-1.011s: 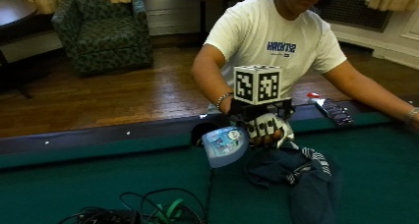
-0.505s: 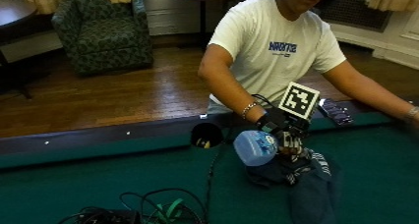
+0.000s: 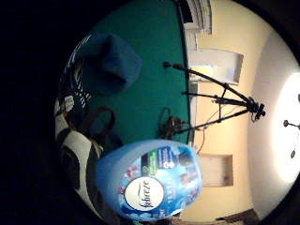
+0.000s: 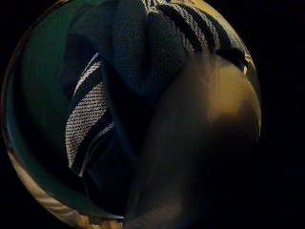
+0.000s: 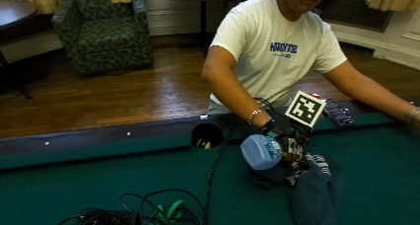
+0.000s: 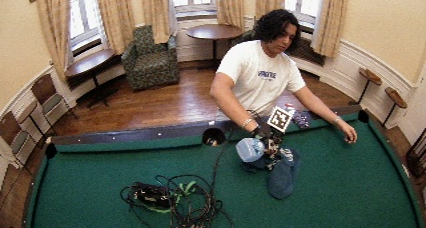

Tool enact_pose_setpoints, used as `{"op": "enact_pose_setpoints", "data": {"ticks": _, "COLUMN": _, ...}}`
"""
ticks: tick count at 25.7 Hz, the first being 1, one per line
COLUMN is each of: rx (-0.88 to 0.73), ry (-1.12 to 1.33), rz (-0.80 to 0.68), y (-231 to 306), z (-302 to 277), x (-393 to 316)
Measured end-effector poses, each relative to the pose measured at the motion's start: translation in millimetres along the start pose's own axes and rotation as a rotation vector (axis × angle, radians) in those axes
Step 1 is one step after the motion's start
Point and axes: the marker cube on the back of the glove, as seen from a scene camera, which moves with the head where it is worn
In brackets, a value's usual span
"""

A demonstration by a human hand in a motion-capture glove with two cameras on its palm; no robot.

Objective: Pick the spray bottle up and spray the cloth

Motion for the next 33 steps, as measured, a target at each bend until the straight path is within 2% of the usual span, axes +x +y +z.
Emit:
{"op": "enact_pose_setpoints", "data": {"ticks": 2, "rx": -0.001, "ry": -0.014, "rz": 0.007, "y": -0.1, "z": -0.6, "x": -1.1}}
{"op": "enact_pose_setpoints", "data": {"ticks": 7, "rx": 0.022, "ry": 0.13, "rz": 0.124, "y": 1.4, "z": -2.9, "x": 23.5}}
{"op": "enact_pose_setpoints", "data": {"ticks": 13, "rx": 0.138, "ry": 0.086, "rz": 0.25, "y": 21.6, "z": -30.9, "x": 66.3}}
{"op": "enact_pose_setpoints", "data": {"ticks": 19, "rx": 0.324, "ry": -0.067, "rz": 0.441, "y": 50.9, "z": -55.3, "x": 117.3}}
{"op": "enact_pose_setpoints", "data": {"ticks": 26, "rx": 0.495, "ry": -0.322, "rz": 0.655, "y": 79.0, "z": -51.9, "x": 150.0}}
{"op": "enact_pose_setpoints", "data": {"ticks": 33, "rx": 0.675, "ry": -0.725, "rz": 0.807, "y": 95.5, "z": -37.6, "x": 165.7}}
